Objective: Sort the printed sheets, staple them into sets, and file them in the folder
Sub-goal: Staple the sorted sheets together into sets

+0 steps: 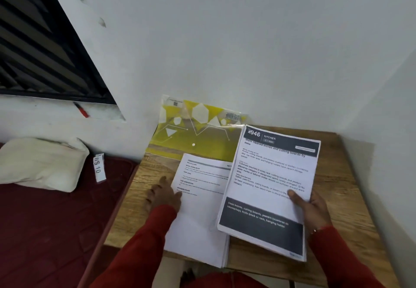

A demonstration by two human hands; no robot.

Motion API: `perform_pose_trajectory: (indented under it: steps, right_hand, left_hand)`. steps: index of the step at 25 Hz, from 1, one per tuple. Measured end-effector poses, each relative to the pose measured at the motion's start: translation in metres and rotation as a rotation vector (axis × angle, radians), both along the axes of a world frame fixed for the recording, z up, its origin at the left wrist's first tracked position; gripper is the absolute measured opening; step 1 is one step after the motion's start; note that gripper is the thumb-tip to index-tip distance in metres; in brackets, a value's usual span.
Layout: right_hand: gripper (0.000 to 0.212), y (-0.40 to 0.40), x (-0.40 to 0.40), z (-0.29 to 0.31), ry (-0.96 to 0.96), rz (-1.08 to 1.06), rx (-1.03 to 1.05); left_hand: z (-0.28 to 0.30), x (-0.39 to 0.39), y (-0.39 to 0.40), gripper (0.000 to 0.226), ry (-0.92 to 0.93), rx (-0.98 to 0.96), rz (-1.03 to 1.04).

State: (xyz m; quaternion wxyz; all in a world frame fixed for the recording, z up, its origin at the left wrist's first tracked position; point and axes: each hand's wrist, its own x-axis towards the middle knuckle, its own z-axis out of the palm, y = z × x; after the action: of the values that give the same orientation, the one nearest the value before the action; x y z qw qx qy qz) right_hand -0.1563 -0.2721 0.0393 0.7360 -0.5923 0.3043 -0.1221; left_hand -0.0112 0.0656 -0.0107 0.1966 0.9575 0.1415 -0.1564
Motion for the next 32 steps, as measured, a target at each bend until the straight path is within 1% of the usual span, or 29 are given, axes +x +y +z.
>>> perform_pose_trajectory:
  steps: [1,2,3,5,7,9,10,11,13,15,16,18,19,20,21,22,23,24,25,26,27,29,30,31,32]
  right_hand:
    - [0.080,0.004,-0.001,-0.006,0.022,0.000,0.026]
    - [0.091,0.007,-0.002,-0.010,0.035,0.004,0.062]
    - [0.092,0.011,-0.003,-0.014,0.040,0.008,0.103]
    - [0.080,0.018,-0.004,-0.016,0.043,0.012,0.180]
    - [0.076,0.023,-0.003,-0.014,0.035,0.025,0.220]
    - [0.077,0.027,0.000,-0.009,0.013,0.058,0.243]
    - [0.072,0.030,0.002,-0.005,-0.007,0.078,0.268]
    - [0.062,0.034,0.005,0.000,-0.028,0.091,0.291]
    - [0.045,0.041,0.014,0.009,-0.079,0.091,0.307]
    - [0.038,0.046,0.022,0.018,-0.115,0.096,0.331]
    - [0.036,0.047,0.024,0.021,-0.125,0.110,0.359]
    - [0.034,0.050,0.026,0.024,-0.102,0.148,0.354]
    - [0.035,0.051,0.026,0.024,-0.091,0.158,0.297]
    - [0.039,0.053,0.027,0.025,-0.091,0.157,0.216]
    - [0.048,0.055,0.026,0.028,-0.097,0.157,0.131]
    - [0.056,0.056,0.026,0.029,-0.105,0.149,0.064]
    - [0.051,0.056,0.027,0.031,-0.117,0.127,0.009]
    - [0.036,0.056,0.028,0.034,-0.130,0.099,-0.042]
    - [0.028,0.056,0.029,0.037,-0.148,0.067,-0.091]
    - [0.033,0.055,0.030,0.041,-0.183,0.045,-0.126]
    - [0.042,0.054,0.031,0.046,-0.231,0.022,-0.130]
    - [0.064,0.050,0.030,0.056,-0.327,-0.038,-0.121]
    - [0.067,0.047,0.029,0.058,-0.357,-0.065,-0.137]
    - [0.062,0.045,0.028,0.060,-0.373,-0.081,-0.159]
    - [0.050,0.044,0.026,0.060,-0.375,-0.087,-0.186]
  left_hand:
    - [-0.001,0.005,0.003,0.058,0.015,-0.051,0.023]
    - [-0.001,0.011,0.005,0.050,0.033,-0.110,0.038]
    - [0.003,0.014,0.004,0.043,0.046,-0.161,0.030]
    - [0.017,0.011,0.000,0.028,-0.003,-0.315,-0.006]
    - [0.044,0.002,-0.004,0.017,-0.080,-0.564,-0.069]
    - [0.073,-0.005,-0.009,0.026,-0.081,-0.833,-0.157]
    - [0.086,-0.008,-0.013,0.030,-0.064,-0.971,-0.170]
    - [0.097,-0.009,-0.018,0.031,-0.057,-1.075,-0.178]
    - [0.112,-0.011,-0.029,0.032,-0.054,-1.247,-0.192]
    - [0.118,-0.014,-0.038,0.034,-0.060,-1.357,-0.202]
    - [0.118,-0.017,-0.042,0.033,-0.063,-1.376,-0.203]
    - [0.111,-0.025,-0.052,0.022,-0.094,-1.301,-0.204]
    - [0.108,-0.030,-0.058,0.025,-0.132,-1.223,-0.211]
    - [0.104,-0.035,-0.063,0.035,-0.176,-1.163,-0.224]
    - [0.102,-0.041,-0.069,0.043,-0.220,-1.136,-0.227]
    - [0.101,-0.045,-0.075,0.045,-0.268,-1.139,-0.216]
    - [0.101,-0.048,-0.080,0.043,-0.317,-1.126,-0.214]
    - [0.101,-0.048,-0.085,0.035,-0.357,-1.108,-0.218]
    - [0.102,-0.048,-0.089,0.026,-0.387,-1.087,-0.219]
    - [0.104,-0.048,-0.093,0.019,-0.421,-1.083,-0.219]
    - [0.107,-0.047,-0.096,0.016,-0.464,-1.081,-0.217]
    - [0.112,-0.045,-0.100,0.019,-0.536,-1.086,-0.191]
    - [0.113,-0.045,-0.102,0.021,-0.554,-1.100,-0.180]
    - [0.113,-0.046,-0.103,0.023,-0.572,-1.116,-0.184]
    - [0.111,-0.048,-0.104,0.026,-0.587,-1.122,-0.201]
